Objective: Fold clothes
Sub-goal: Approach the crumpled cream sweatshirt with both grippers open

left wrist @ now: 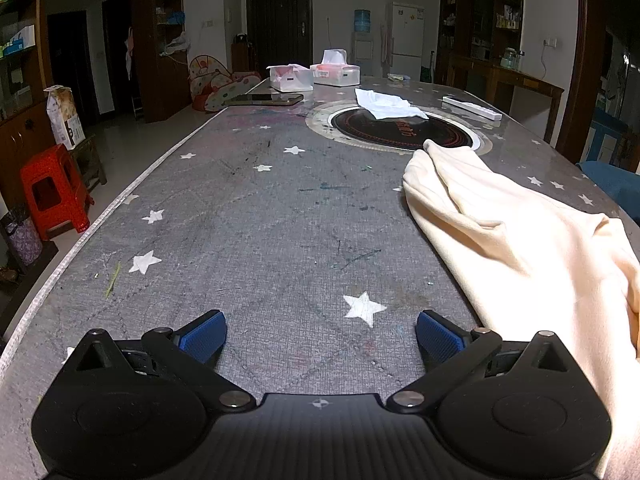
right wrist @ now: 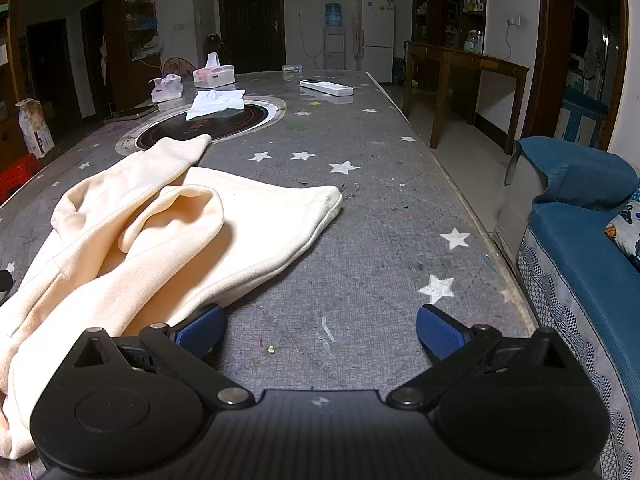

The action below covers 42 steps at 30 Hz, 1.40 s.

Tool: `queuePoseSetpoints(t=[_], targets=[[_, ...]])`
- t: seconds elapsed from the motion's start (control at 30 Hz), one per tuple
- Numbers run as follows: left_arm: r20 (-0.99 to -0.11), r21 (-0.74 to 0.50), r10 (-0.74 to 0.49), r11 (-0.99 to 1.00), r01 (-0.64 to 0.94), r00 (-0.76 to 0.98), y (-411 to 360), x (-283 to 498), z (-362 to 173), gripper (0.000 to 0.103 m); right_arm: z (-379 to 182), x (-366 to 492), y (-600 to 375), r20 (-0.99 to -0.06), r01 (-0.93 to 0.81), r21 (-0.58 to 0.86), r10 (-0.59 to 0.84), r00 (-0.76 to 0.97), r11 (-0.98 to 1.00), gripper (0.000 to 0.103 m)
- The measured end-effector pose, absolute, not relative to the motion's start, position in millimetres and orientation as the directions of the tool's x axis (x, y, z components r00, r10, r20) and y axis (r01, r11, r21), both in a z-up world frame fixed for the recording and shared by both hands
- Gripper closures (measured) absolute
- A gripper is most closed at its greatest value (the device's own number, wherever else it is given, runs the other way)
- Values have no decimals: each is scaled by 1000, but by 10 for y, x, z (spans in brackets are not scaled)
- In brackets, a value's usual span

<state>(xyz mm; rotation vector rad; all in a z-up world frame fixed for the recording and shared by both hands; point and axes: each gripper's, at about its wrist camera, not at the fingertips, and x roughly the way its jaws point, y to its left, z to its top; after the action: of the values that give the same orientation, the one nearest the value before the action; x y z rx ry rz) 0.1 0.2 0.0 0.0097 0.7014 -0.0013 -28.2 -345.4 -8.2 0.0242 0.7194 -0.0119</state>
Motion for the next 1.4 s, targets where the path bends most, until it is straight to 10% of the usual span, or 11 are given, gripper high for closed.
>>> queuePoseSetpoints(t=[1.4], targets=[[-692, -34, -84, 996, 84, 717, -319, -117, 198, 0, 173, -801, -3251, -666, -80, 75, 110, 738, 994, 0]])
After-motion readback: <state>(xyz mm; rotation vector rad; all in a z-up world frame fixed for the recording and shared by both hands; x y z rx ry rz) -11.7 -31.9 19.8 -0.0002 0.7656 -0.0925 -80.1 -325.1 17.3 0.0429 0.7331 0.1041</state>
